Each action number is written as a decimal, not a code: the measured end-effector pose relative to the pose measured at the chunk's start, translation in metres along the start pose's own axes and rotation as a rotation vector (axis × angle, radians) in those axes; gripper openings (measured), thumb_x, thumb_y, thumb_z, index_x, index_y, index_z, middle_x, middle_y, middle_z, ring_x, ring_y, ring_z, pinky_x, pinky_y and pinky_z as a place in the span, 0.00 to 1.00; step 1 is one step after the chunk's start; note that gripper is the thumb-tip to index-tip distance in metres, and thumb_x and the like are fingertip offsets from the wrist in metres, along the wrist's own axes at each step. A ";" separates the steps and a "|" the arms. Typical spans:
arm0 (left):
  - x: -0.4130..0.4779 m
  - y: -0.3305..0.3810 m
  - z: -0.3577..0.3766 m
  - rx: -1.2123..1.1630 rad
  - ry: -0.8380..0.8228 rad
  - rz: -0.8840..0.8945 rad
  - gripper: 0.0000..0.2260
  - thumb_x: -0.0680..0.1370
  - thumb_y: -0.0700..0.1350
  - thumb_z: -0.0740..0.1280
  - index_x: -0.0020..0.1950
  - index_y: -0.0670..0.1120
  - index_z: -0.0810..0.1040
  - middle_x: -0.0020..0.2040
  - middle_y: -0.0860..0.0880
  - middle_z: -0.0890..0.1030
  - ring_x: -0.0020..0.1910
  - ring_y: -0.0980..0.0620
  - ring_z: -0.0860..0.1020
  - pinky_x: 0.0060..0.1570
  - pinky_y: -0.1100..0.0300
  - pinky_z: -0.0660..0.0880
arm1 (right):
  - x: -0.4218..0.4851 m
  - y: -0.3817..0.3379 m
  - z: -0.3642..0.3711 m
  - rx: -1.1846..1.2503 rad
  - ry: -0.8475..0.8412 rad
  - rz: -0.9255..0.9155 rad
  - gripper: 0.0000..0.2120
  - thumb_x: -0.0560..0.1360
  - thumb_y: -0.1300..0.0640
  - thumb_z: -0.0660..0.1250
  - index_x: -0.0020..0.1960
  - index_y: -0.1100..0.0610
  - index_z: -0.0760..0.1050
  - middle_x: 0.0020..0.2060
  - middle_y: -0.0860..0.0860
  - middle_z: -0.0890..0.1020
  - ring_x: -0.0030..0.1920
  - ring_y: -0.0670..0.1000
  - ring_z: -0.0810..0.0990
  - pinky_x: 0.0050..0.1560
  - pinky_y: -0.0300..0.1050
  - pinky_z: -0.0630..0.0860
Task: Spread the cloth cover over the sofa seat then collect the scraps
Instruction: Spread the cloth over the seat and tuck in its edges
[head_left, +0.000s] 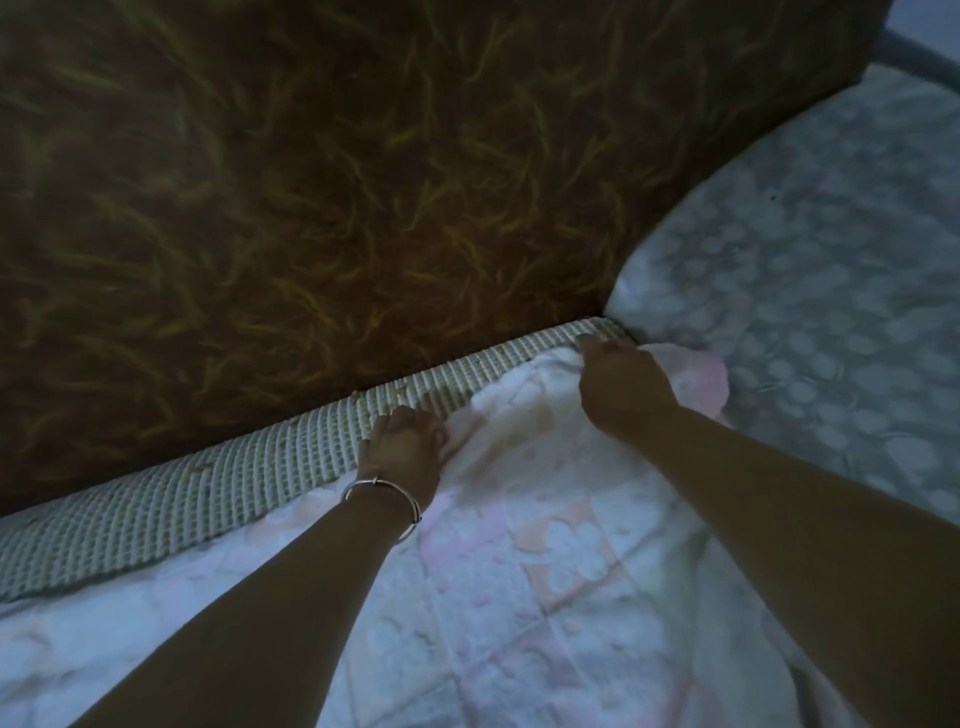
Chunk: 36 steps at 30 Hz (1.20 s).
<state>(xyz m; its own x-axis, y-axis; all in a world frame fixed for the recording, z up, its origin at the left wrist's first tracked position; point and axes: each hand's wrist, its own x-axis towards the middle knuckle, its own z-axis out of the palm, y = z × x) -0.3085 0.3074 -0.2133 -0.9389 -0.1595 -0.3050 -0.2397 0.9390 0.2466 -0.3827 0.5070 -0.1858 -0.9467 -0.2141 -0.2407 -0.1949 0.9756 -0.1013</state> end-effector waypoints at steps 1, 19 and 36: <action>0.001 0.003 0.001 -0.076 0.001 -0.013 0.09 0.80 0.42 0.57 0.56 0.43 0.74 0.59 0.41 0.73 0.56 0.41 0.74 0.54 0.53 0.71 | 0.003 0.003 0.001 0.005 -0.021 0.010 0.20 0.80 0.63 0.53 0.71 0.63 0.62 0.63 0.62 0.76 0.64 0.60 0.74 0.62 0.50 0.70; -0.009 0.024 -0.008 -0.338 -0.306 0.085 0.05 0.74 0.47 0.68 0.44 0.47 0.74 0.36 0.51 0.76 0.35 0.54 0.72 0.34 0.63 0.68 | 0.009 0.017 0.003 -0.297 0.158 -0.192 0.08 0.50 0.60 0.77 0.23 0.59 0.77 0.22 0.56 0.79 0.28 0.57 0.80 0.35 0.49 0.80; 0.012 0.040 -0.036 0.202 0.074 -0.024 0.09 0.79 0.43 0.58 0.55 0.47 0.76 0.51 0.42 0.82 0.51 0.40 0.80 0.46 0.52 0.75 | 0.031 0.020 0.007 -0.137 -0.244 -0.115 0.16 0.80 0.60 0.58 0.67 0.61 0.71 0.66 0.59 0.73 0.67 0.59 0.73 0.67 0.51 0.71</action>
<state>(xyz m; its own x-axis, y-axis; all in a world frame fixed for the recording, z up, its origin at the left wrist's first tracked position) -0.3380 0.3321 -0.1734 -0.9507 -0.1979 -0.2387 -0.2151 0.9754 0.0480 -0.4142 0.5196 -0.2020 -0.8300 -0.3125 -0.4620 -0.3455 0.9383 -0.0138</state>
